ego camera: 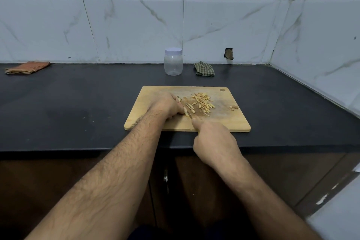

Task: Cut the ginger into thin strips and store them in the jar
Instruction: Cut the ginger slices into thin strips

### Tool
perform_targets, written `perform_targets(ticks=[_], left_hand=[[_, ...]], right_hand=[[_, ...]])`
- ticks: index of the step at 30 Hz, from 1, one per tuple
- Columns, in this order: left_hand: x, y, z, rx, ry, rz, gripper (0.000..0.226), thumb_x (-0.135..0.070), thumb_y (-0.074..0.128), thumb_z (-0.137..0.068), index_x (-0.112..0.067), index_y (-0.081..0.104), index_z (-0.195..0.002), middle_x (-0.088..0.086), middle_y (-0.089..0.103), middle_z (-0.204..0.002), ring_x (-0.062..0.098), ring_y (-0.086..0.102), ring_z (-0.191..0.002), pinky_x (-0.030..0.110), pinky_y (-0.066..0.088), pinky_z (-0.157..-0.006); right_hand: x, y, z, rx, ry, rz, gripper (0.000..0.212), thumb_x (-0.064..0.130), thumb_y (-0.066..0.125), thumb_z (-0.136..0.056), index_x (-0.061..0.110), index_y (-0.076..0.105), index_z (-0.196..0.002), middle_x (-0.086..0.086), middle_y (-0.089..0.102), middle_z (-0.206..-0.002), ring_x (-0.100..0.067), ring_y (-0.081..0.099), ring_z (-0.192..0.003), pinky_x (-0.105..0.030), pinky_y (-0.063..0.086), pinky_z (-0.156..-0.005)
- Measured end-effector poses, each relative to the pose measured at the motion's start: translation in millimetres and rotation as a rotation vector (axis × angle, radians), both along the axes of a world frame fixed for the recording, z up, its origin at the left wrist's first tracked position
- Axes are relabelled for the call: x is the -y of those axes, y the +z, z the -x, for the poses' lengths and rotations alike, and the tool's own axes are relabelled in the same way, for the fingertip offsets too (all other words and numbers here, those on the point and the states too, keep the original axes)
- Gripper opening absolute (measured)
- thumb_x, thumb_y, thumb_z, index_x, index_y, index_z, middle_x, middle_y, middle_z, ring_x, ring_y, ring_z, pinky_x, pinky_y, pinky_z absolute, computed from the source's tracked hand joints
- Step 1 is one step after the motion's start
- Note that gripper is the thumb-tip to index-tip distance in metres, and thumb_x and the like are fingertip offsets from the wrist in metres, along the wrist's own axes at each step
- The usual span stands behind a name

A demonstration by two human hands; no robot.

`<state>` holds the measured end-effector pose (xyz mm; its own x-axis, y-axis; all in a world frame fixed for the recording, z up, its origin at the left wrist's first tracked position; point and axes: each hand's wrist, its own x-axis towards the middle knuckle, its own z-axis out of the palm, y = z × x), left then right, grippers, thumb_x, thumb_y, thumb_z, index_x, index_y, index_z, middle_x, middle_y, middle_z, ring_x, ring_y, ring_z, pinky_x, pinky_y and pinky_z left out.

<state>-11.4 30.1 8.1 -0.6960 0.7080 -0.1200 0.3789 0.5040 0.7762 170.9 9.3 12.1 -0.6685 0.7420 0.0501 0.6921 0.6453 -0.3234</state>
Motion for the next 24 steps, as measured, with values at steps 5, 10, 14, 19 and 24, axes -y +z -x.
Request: perform_targets(ticks=[5,10,14,19,24], left_hand=[[0.5,1.0,-1.1,0.002,0.003,0.006,0.017,-0.011,0.080,-0.074,-0.019,0.067,-0.065,-0.004,0.062,-0.059,0.013,0.049,-0.054,0.024,0.044,-0.055],[1.0,-0.8,-0.6,-0.005,0.017,0.007,0.013,-0.014,0.080,-0.072,-0.019,0.069,-0.068,-0.003,0.064,-0.061,0.014,0.050,-0.053,0.025,0.046,-0.058],[1.2,-1.2,-0.2,-0.005,0.019,-0.003,0.010,-0.014,0.080,-0.073,-0.018,0.072,-0.072,-0.004,0.065,-0.062,0.014,0.051,-0.054,0.025,0.046,-0.058],[1.4,-1.9,0.6,-0.005,0.011,-0.008,0.009,-0.013,0.079,-0.073,-0.019,0.073,-0.077,-0.003,0.064,-0.062,0.015,0.051,-0.054,0.026,0.046,-0.060],[1.0,-3.6,2.0,-0.005,0.004,-0.019,0.011,-0.015,0.079,-0.074,-0.022,0.070,-0.076,-0.004,0.063,-0.062,0.013,0.049,-0.053,0.025,0.045,-0.058]], right_hand=[[2.9,-2.3,-7.2,0.005,-0.018,0.014,0.065,0.008,0.044,-0.094,0.034,0.032,-0.152,-0.005,0.062,-0.117,-0.025,0.057,-0.105,-0.038,0.053,-0.079],[2.1,-1.1,-4.1,-0.016,-0.028,0.012,0.058,0.006,0.045,-0.093,0.030,0.042,-0.146,-0.005,0.063,-0.116,-0.026,0.059,-0.104,-0.038,0.054,-0.080],[-7.1,2.1,3.0,-0.037,-0.070,0.017,0.062,0.006,0.047,-0.092,0.033,0.042,-0.148,-0.003,0.062,-0.122,-0.024,0.058,-0.109,-0.037,0.054,-0.083],[-13.0,7.0,10.4,-0.084,-0.063,0.037,0.063,0.010,0.049,-0.091,0.035,0.041,-0.149,-0.002,0.062,-0.127,-0.022,0.059,-0.108,-0.036,0.055,-0.087],[-17.8,9.8,22.1,-0.086,-0.028,0.046,0.062,0.007,0.050,-0.091,0.035,0.045,-0.146,-0.002,0.060,-0.132,-0.022,0.057,-0.115,-0.035,0.053,-0.091]])
